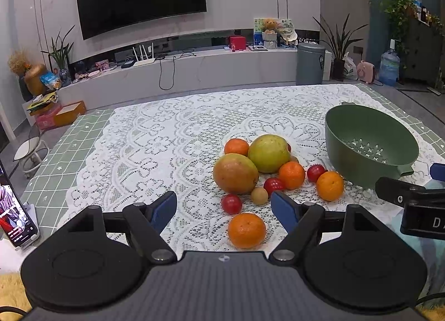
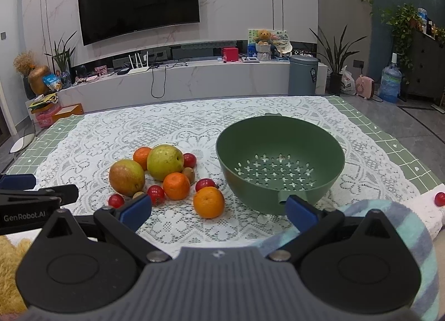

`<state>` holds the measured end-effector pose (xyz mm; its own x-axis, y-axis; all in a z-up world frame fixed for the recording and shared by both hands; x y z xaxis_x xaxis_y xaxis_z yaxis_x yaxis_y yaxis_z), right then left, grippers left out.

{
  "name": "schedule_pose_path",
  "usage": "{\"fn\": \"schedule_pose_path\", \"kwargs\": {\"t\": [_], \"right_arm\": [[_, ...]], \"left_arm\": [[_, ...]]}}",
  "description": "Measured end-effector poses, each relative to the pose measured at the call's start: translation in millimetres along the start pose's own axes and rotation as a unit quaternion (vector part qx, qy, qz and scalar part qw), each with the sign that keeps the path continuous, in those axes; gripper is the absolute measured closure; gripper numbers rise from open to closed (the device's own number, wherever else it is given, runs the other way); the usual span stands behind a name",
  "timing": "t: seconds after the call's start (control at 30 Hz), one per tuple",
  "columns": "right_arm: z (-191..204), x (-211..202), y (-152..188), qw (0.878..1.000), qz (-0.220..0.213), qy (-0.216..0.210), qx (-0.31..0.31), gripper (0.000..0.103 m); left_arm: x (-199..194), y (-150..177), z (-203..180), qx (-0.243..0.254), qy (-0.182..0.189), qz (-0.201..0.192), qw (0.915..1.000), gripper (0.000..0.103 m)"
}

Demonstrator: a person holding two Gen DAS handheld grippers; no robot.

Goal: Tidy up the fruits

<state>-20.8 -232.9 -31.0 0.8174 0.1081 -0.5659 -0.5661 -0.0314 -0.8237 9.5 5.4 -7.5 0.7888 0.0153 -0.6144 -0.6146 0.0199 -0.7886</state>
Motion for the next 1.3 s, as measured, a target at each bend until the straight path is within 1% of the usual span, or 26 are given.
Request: {"fn": "schedule_pose_path", "kwargs": {"t": [0.7, 0.87, 1.0, 1.13, 1.23, 1.3], "right_arm": [[0, 5, 0, 1.000, 0.009, 0.003, -0.007, 0.004], [-1, 7, 1, 1.000, 0.013, 0.004, -0.007, 0.004], [0, 9, 0, 1.000, 0.016, 0.003, -0.008, 0.004], [4, 15, -1, 0.999, 0.029, -0.016, -0.018, 0.004], [11, 21, -3, 0.998, 0.036, -0.039, -0.034, 0.004], [15, 27, -6, 0.996, 0.045, -0.060, -0.039, 0.010]], "left_arm": [[7, 2, -3, 0.003, 0.000, 0.009, 1.0000, 0.013], [11, 2, -1, -0.005, 0.011, 0.015, 0.9998, 0.013], [14, 2, -1, 0.001, 0.018, 0.018, 0.9997, 0.013], [20, 1, 0, -0.001, 0.030, 0.029, 0.9991, 0.013], [25, -3, 2, -0.007, 0.047, 0.041, 0.9980, 0.020], [28, -8, 5, -0.011, 0.053, 0.046, 0.9975, 0.021]]}}
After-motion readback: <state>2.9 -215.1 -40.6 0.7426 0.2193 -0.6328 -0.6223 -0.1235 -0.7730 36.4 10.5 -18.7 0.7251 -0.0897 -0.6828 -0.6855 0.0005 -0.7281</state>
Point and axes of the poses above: each gripper's, at about its wrist camera, not at the fingertips, and x roughly the way its jaws point, z to its left, y to its underside, the point moved 2 cm from there along x, roughly the way its jaws point, and after that the axes turned 4 degrees about -x, right-handed, at the moved point
